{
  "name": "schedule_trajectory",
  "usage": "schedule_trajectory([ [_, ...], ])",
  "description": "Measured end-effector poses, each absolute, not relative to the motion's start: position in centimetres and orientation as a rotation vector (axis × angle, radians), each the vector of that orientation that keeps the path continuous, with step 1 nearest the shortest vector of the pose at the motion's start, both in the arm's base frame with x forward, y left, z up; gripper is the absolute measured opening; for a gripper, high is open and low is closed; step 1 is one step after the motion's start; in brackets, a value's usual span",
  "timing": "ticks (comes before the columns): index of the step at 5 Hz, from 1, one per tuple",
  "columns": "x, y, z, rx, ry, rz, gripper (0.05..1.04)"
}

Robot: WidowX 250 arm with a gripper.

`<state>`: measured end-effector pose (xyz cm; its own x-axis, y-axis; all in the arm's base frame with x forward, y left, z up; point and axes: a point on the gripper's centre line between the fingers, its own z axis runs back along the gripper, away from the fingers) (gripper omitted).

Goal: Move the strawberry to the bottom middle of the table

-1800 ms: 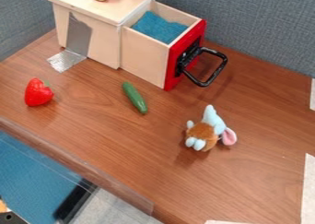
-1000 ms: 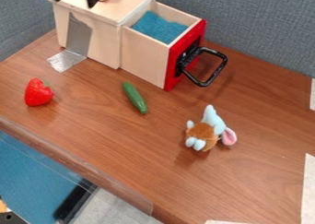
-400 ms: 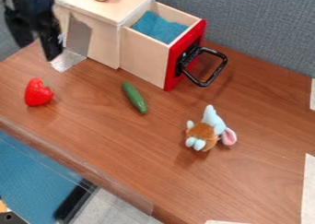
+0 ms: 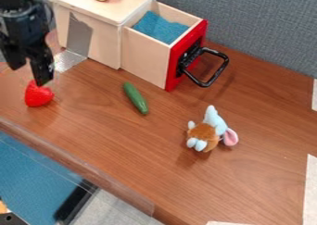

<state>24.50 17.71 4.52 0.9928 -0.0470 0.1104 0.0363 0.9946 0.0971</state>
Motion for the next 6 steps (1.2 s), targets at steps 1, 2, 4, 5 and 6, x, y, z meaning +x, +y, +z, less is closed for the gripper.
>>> schedule_trajectory([
  [1, 24.6, 17.8, 3.0, 0.114, -0.087, -0.06, 0.999],
  [2, 24.5, 18.2, 0.8, 0.131, -0.043, -0.063, 0.999],
  [4, 24.7, 18.2, -0.3, 0.151, -0.025, -0.072, 0.95],
  [5, 24.9, 17.9, -0.3, 0.136, -0.037, -0.064, 0.786],
  [6, 25.0, 16.6, 0.3, 0.116, -0.047, -0.056, 0.786],
])
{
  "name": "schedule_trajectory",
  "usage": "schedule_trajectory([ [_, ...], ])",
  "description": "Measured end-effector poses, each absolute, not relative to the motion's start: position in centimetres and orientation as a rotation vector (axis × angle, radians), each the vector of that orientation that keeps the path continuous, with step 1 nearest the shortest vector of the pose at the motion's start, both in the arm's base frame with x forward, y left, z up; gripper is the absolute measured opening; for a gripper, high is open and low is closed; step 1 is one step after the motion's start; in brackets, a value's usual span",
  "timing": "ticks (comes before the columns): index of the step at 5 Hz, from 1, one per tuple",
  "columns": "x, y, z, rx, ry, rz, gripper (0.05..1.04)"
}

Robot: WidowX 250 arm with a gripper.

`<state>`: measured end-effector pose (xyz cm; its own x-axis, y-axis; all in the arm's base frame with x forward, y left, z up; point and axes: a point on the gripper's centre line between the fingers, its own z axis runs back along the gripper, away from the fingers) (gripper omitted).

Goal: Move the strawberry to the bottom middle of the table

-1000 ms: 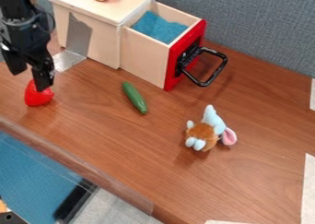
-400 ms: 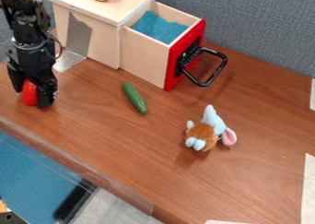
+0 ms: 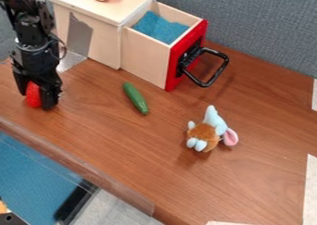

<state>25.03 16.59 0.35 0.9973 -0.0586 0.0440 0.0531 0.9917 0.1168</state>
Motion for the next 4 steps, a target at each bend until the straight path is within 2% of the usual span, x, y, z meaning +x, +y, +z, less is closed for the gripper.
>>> schedule_trajectory([
  [1, 25.3, 14.3, 3.0, 0.119, -0.094, -0.045, 0.785],
  [2, 24.1, 9.1, 4.7, 0.092, -0.111, -0.101, 0.786],
  [4, 22.8, 2.1, 2.7, 0.077, -0.09, -0.208, 0.785],
])
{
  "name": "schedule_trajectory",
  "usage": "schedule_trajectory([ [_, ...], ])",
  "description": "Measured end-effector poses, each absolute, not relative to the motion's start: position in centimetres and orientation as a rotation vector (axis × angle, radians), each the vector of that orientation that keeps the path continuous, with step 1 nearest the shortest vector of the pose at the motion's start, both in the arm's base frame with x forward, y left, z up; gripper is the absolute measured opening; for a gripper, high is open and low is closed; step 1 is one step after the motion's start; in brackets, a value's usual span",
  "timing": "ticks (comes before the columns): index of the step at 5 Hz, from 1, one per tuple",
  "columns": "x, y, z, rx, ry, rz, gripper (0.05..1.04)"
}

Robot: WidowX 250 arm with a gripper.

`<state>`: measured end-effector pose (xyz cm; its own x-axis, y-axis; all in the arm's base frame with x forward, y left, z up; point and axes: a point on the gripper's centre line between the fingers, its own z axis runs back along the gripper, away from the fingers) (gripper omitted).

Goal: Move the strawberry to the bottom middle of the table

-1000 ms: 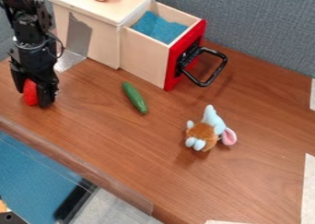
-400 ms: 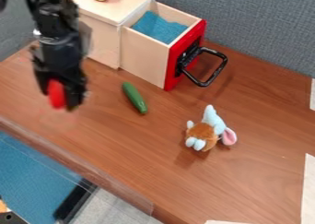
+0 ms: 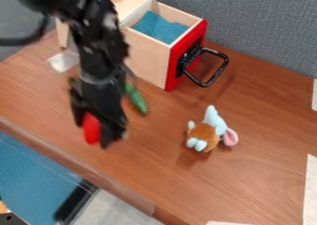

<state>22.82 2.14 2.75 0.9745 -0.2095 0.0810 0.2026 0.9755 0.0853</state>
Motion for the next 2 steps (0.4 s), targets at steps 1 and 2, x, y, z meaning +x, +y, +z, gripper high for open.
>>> schedule_trajectory([
  [1, 23.0, 0.7, 1.2, 0.067, -0.071, -0.228, 0.786],
  [2, 23.3, -0.1, -0.1, 0.061, -0.047, -0.243, 0.785],
])
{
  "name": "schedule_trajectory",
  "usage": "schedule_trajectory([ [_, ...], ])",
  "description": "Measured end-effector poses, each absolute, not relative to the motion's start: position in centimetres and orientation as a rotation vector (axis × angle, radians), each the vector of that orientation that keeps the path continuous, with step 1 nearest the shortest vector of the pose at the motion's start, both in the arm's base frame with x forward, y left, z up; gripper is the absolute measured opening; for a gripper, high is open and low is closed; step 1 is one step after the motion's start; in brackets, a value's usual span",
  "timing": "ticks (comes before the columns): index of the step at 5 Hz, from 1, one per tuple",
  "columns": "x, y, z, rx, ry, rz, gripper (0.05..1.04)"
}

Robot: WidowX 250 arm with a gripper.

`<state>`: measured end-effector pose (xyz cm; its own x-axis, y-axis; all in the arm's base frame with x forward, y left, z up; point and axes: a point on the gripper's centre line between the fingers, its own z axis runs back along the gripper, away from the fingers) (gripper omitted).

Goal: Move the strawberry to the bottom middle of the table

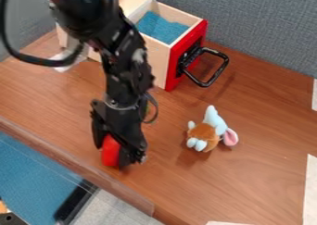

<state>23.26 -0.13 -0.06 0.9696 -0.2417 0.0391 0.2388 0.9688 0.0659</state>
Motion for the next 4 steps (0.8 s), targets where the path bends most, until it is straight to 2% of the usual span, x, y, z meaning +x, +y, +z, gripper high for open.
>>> schedule_trajectory([
  [1, 23.4, -0.4, -0.2, 0.06, -0.051, -0.245, 0.856],
  [2, 23.3, -0.4, 1.1, 0.062, -0.068, -0.227, 1.009],
  [4, 23.1, 0.0, 5.7, 0.08, -0.111, -0.157, 0.999],
])
